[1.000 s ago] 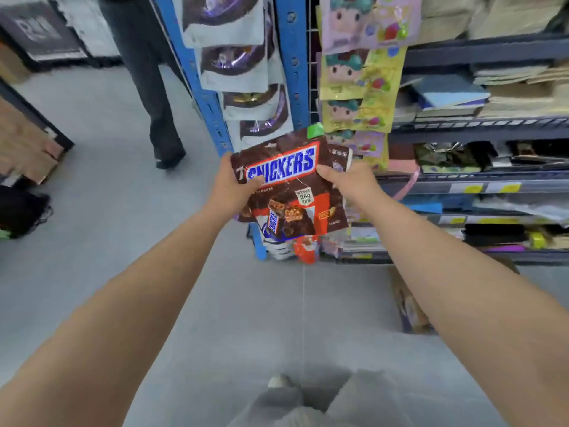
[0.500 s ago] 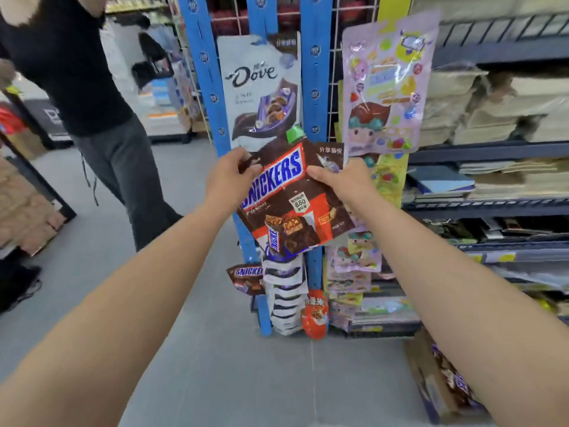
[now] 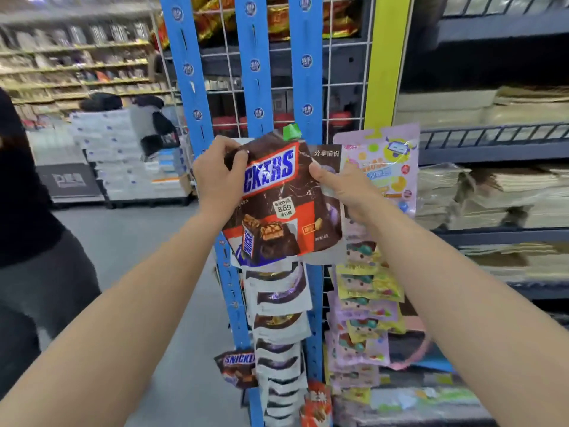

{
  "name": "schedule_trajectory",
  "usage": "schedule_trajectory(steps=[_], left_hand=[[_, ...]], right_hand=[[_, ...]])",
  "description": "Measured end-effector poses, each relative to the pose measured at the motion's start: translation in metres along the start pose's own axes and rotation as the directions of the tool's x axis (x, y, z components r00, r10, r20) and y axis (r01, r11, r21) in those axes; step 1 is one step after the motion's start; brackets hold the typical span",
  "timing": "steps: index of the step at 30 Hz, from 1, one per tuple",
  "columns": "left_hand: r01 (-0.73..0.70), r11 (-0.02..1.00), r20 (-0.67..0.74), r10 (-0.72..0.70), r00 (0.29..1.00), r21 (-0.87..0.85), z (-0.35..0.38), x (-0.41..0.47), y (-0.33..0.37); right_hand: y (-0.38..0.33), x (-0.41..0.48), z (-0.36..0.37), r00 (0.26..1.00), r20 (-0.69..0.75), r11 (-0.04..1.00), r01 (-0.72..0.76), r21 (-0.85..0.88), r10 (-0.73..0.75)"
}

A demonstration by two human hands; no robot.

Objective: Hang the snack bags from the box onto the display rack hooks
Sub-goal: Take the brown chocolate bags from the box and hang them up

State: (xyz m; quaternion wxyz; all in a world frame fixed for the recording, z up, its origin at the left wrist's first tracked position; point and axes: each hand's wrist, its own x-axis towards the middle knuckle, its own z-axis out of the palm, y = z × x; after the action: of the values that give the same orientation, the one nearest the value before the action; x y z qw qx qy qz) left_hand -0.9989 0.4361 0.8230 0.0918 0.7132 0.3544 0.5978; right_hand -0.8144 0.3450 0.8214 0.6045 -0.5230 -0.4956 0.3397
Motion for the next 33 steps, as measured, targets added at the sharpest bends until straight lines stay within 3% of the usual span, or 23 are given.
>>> schedule_trajectory(steps=[6,10,12,17,23,28,33], left_hand=[[-0.127,0.992,-0.059,0.127,0.99,-0.006,-0.006,0.048,-0.006],[-0.293,0.951,-0.002,0.295,0.956,0.103,-0.004,0.071,-0.019],[-0.313,0.94,0.027,0.312,0.95,0.139,-0.004,0.081,-0.024],[-0.477,0.817,0.205,0.431,0.879,0.325,-0.004,0.096,-0.035],[-0.552,0.751,0.399,0.41,0.82,0.363,0.004,0.112,-0.037],[-0.546,0.759,0.438,0.38,0.814,0.355,0.003,0.125,-0.037],[-0.566,0.758,0.481,0.383,0.789,0.324,0.004,0.127,-0.035]], right_hand=[[-0.049,0.042,0.006,0.995,-0.079,0.99,0.066,0.125,-0.056],[-0.073,0.073,0.026,0.987,-0.062,0.988,0.144,-0.063,-0.147],[-0.079,0.085,0.037,0.981,-0.067,0.969,0.169,-0.179,-0.183],[-0.081,0.107,0.057,0.961,-0.185,0.961,0.163,-0.224,-0.206],[-0.077,0.124,0.065,0.947,-0.286,0.983,0.107,-0.152,-0.147],[-0.08,0.135,0.069,0.929,-0.34,0.988,0.115,-0.106,-0.145],[-0.074,0.141,0.066,0.894,-0.433,0.984,0.045,-0.172,-0.117]])
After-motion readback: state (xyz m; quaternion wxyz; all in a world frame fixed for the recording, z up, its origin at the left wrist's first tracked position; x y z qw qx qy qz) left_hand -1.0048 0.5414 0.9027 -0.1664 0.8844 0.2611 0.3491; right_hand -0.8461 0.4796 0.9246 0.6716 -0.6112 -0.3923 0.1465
